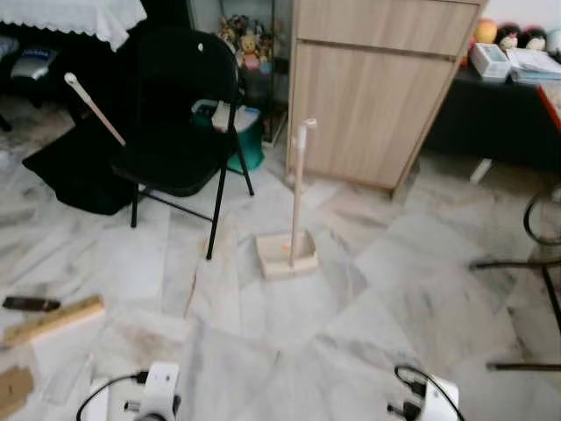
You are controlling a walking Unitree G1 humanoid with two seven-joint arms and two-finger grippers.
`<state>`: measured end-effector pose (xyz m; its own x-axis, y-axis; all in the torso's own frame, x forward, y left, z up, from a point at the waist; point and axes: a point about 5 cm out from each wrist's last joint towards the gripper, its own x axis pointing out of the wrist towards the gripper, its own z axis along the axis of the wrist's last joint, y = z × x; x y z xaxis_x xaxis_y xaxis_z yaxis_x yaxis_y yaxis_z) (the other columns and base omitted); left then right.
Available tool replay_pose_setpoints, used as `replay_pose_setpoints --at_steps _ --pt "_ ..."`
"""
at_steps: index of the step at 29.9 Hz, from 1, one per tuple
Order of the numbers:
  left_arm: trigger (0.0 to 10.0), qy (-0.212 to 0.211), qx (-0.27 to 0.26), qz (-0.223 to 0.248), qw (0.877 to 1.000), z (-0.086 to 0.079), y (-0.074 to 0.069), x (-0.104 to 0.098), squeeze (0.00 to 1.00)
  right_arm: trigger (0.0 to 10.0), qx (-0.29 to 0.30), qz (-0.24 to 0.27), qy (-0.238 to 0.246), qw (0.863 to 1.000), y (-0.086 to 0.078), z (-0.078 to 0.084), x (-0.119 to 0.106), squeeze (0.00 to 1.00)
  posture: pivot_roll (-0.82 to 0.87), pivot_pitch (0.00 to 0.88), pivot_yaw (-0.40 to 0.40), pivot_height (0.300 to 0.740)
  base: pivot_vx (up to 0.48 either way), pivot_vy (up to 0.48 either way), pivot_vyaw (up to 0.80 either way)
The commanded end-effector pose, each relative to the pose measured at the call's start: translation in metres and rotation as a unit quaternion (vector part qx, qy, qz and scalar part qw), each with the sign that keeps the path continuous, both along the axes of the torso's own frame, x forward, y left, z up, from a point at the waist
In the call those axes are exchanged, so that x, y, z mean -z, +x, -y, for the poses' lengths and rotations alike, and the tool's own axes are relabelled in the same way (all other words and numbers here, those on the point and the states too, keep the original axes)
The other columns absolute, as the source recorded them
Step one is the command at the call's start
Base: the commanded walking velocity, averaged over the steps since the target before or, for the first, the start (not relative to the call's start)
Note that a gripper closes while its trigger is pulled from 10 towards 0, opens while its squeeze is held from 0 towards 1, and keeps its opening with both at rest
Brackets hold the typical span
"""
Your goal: Sweep floor
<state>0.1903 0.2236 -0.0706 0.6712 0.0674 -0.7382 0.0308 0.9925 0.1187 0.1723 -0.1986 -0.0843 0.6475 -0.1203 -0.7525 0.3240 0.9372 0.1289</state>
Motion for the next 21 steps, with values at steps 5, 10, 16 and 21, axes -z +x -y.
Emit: replay_pose_setpoints --at_steps 5,10,16,21 --pt "10.0 -0.005 -0.007 -0.018 1.0 0.0 -0.0089 0.005 0.0 10.0 0.002 -0.02 0.006 1.0 -0.0118 -0.0017 0.0058 0.0 -0.01 0.126 -0.021 0.74 0.0 0.0 -0.72" --pt "10.0 -0.007 -0.007 -0.017 1.0 0.0 -0.0091 0.005 0.0 10.0 0.003 -0.022 0.007 1.0 -0.0126 -0.0021 0.0062 0.0 -0.01 0.127 -0.018 0.74 0.0 0.0 -0.72" --pt "10.0 -0.009 -0.007 -0.012 1.0 0.0 -0.0087 0.0046 0.0 10.0 0.003 -0.023 0.009 1.0 -0.0133 -0.0025 0.0066 0.0 -0.01 0.127 -0.018 0.74 0.0 0.0 -0.71" --pt "10.0 -0.008 -0.007 -0.012 1.0 -0.0003 -0.009 0.0045 0.0 10.0 0.004 -0.024 0.009 1.0 -0.0137 -0.0029 0.0069 0.0 -0.01 0.129 -0.016 0.74 0.0 0.0 -0.71"
